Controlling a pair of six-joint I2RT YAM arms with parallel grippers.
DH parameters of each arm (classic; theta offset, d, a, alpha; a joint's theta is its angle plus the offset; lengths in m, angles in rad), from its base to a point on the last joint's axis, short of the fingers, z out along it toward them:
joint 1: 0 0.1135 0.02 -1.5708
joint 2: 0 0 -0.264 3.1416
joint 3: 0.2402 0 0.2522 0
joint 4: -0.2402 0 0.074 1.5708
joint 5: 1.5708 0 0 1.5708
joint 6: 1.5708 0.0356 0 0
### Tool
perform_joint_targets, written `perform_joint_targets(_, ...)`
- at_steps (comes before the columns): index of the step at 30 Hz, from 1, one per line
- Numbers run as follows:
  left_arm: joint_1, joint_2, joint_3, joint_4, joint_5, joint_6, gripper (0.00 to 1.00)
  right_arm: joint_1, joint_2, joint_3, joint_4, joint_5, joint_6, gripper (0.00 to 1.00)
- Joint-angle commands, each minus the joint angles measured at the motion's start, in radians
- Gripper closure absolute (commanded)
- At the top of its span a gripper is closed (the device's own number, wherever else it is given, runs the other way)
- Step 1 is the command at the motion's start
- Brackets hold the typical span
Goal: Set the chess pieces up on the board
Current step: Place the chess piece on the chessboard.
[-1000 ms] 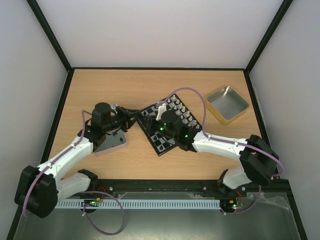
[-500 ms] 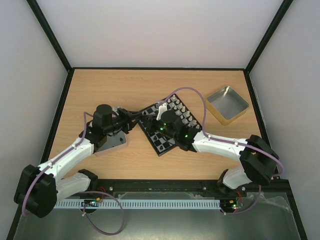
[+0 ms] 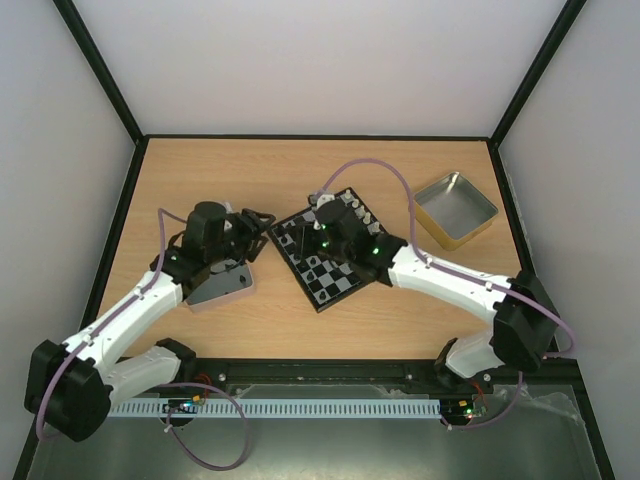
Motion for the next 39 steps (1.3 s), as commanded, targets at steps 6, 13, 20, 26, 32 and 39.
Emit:
perform_joint_targets(6,0.016,-0.086,0.088,-0.268,-0.381,0.766,0.34,-0.094,0.089,0.210,-0.765,0.009,-0.174,0.98)
perform_joint_targets(13,0.025,-0.090,0.098,-0.285,-0.408,0.982,0.34,-0.093,0.293,0.343,-0.961,-0.001,-0.247,0.97)
perform_joint_targets(20,0.030,-0.079,0.054,-0.258,-0.411,1.018,0.34,-0.093,0.419,0.409,-1.033,-0.008,-0.284,0.97)
perform_joint_targets(26,0.037,-0.065,0.053,-0.259,-0.409,1.025,0.34,-0.091,0.458,0.442,-1.041,-0.108,-0.300,0.97)
perform_joint_targets(32,0.043,-0.068,0.047,-0.254,-0.411,1.024,0.35,-0.081,0.484,0.454,-1.021,-0.176,-0.295,0.97)
perform_joint_targets(39,0.046,-0.071,0.046,-0.254,-0.420,1.023,0.34,-0.056,0.527,0.470,-1.004,-0.183,-0.290,0.96)
